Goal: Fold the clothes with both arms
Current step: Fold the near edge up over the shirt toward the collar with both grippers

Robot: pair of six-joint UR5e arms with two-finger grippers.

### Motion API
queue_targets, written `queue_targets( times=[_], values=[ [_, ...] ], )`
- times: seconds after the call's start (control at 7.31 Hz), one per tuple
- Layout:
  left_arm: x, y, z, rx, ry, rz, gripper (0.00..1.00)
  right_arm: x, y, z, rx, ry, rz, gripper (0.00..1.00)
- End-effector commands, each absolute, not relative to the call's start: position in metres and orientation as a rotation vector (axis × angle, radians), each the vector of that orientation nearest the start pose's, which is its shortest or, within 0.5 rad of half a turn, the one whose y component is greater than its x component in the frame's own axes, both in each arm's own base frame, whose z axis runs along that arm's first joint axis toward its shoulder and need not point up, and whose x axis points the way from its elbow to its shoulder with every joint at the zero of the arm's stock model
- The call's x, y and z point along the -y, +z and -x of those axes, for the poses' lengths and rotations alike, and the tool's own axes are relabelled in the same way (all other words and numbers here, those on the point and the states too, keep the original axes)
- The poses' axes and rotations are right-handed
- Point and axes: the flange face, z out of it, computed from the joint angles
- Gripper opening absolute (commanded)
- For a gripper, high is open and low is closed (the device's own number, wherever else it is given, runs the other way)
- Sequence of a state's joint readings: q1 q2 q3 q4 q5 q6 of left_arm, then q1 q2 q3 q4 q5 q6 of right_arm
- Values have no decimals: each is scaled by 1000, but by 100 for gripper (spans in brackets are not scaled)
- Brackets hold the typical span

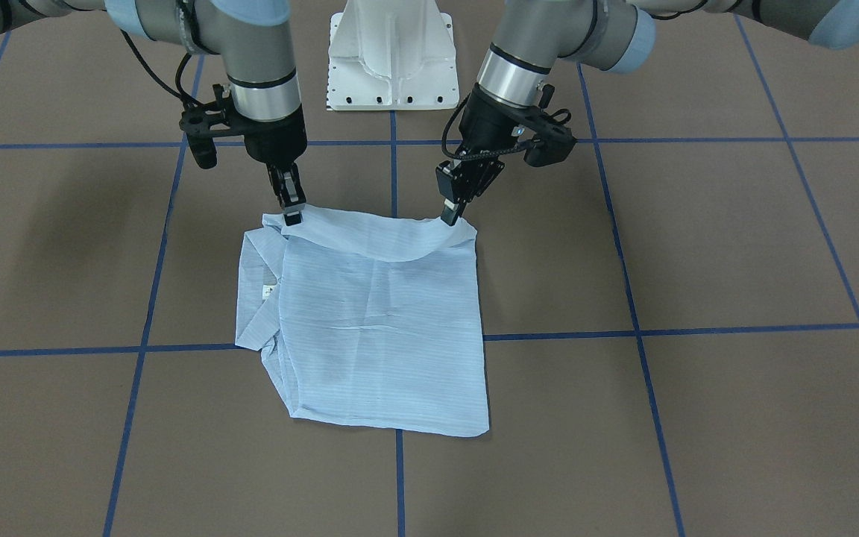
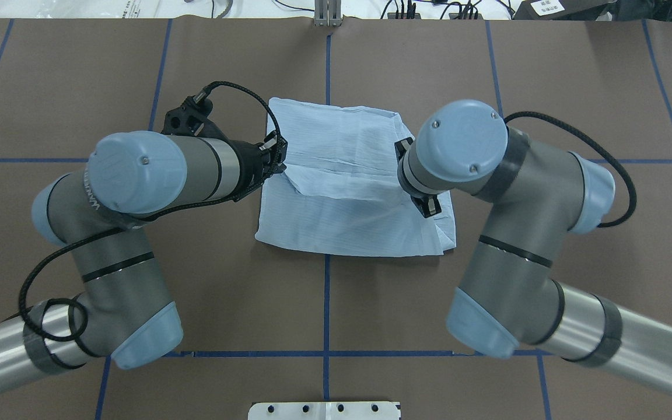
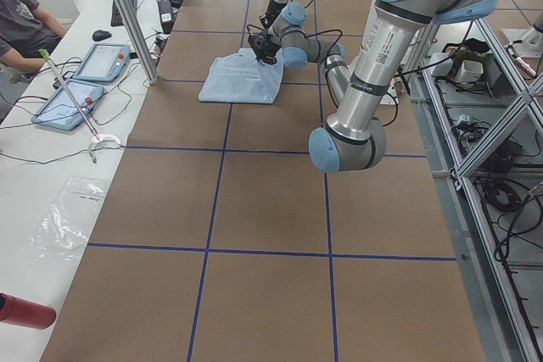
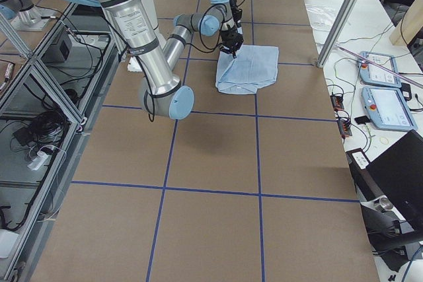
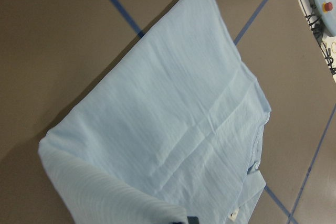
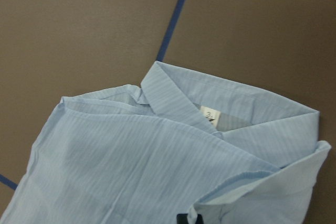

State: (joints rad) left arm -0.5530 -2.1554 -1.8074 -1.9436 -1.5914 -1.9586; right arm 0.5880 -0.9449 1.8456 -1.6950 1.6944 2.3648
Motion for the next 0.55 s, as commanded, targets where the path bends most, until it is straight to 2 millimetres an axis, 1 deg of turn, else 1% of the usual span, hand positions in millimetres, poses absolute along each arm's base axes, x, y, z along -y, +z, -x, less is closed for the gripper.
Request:
queue_targets(
  times=[0.0,0.14,0.27,0.41],
  values=[
    [514,196,-489,-1196,-815,-166,0,545,207,485,780,1256,193,0],
    [554,206,-499,-1201,-824,-204,0,581,218,492,784,1247,206,0],
    [581,210,-522,-1180,-827,-213,0,600,235,507,776,1241,201,0],
    [596,220,-528,-1187,-826,-226,0,615,241,510,774,1230,213,0]
  ],
)
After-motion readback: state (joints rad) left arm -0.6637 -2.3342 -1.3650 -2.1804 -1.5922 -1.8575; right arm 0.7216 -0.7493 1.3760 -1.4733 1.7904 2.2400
